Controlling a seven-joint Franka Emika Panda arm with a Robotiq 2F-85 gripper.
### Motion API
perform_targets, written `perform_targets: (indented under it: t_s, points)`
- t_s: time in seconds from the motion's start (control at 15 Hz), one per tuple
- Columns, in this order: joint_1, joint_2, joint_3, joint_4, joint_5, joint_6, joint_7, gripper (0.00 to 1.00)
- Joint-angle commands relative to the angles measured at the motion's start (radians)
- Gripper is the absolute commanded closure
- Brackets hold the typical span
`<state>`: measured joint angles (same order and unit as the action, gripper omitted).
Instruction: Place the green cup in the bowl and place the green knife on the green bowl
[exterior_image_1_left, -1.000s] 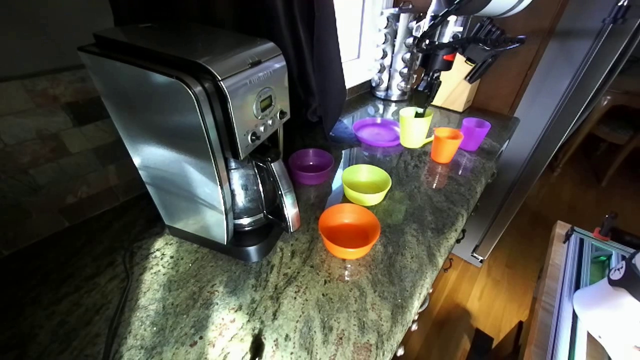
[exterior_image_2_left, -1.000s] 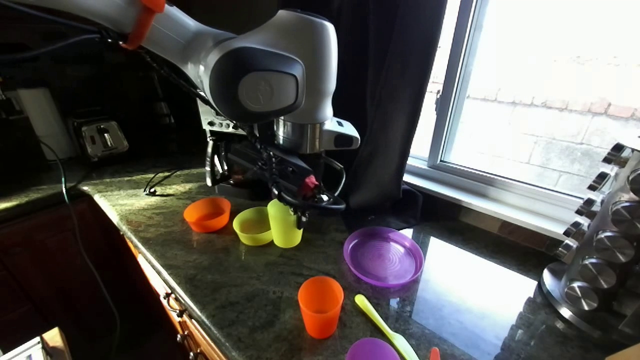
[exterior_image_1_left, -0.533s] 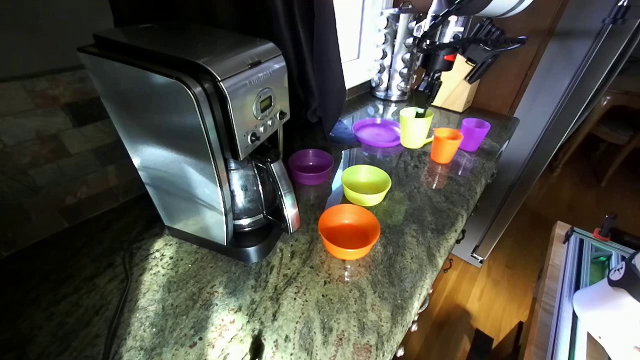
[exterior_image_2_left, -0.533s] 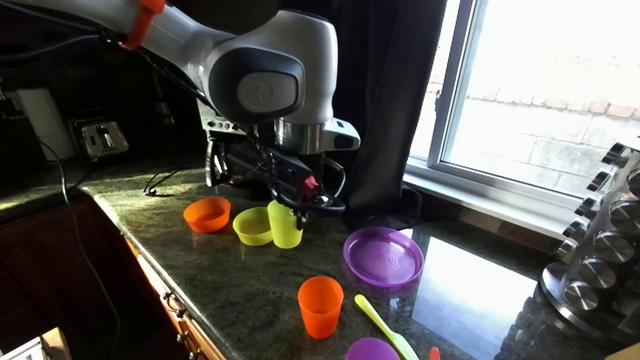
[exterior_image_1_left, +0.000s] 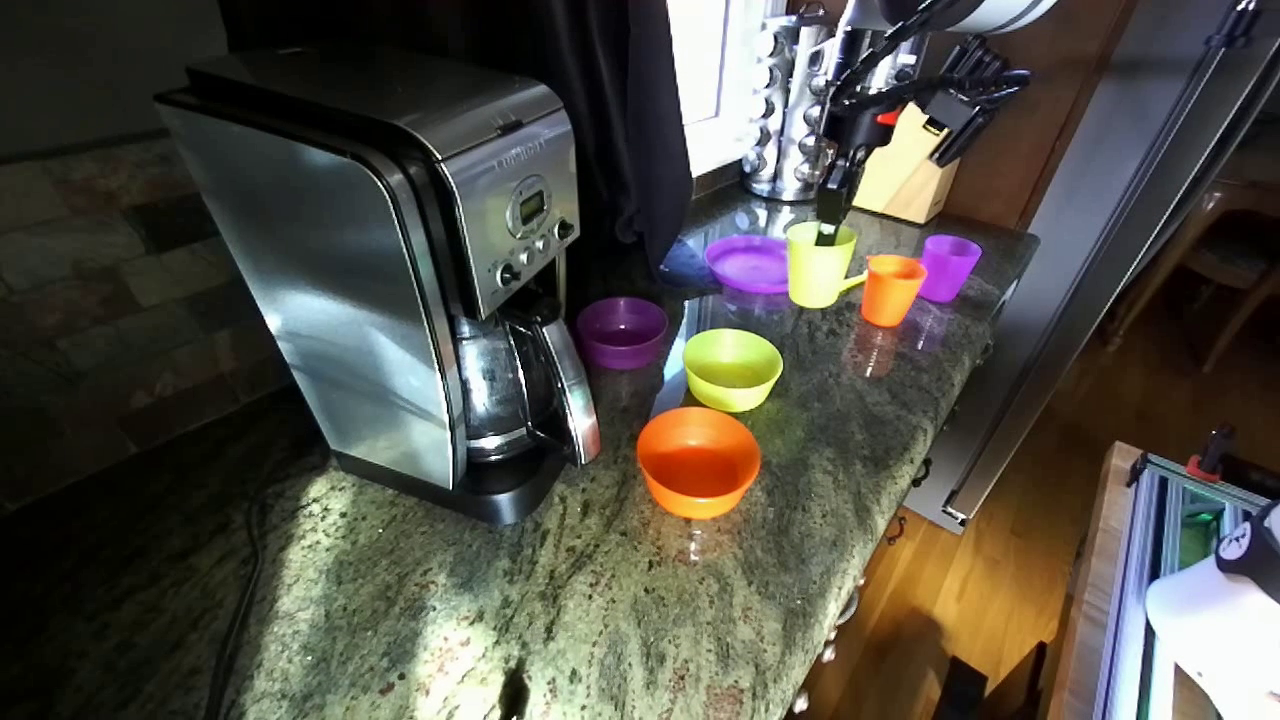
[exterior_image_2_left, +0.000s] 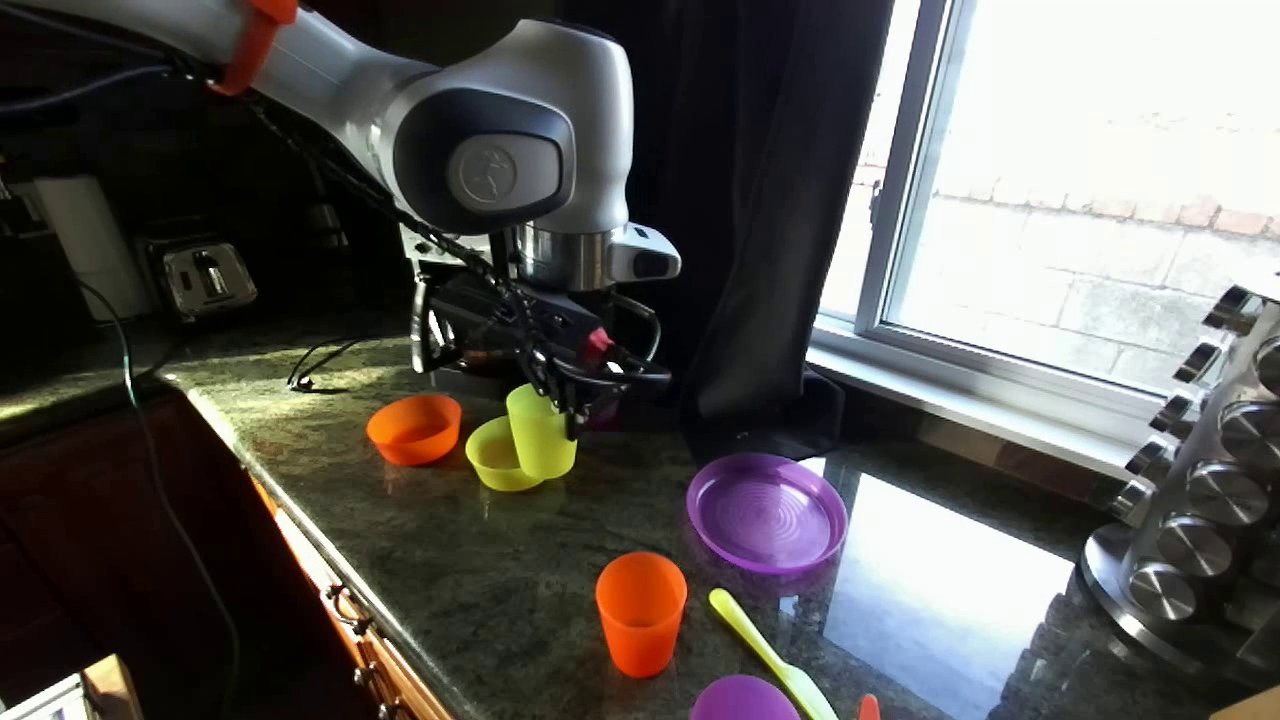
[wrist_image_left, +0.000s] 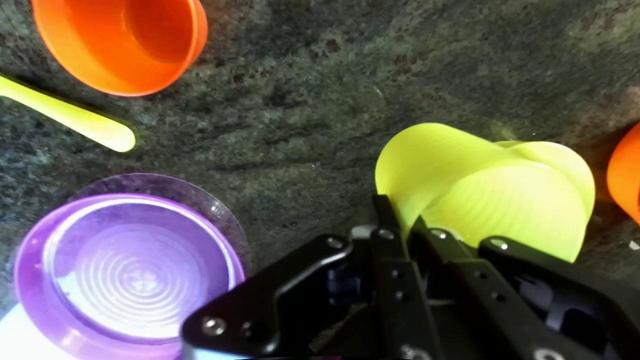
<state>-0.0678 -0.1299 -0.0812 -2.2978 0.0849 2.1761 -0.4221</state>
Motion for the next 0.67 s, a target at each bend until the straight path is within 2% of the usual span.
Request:
perform_targets:
  t_s: [0.0, 0.33, 0.6]
  points:
    - [0.043, -0.041, 0.027, -0.061, -0.032, 0.05, -0.041, 0.99]
    - [0.095, -0.01, 0.067, -0.062, -0.061, 0.143, -0.086, 0.99]
    - [0.122, 0.027, 0.081, -0.042, -0.05, 0.158, -0.131, 0.99]
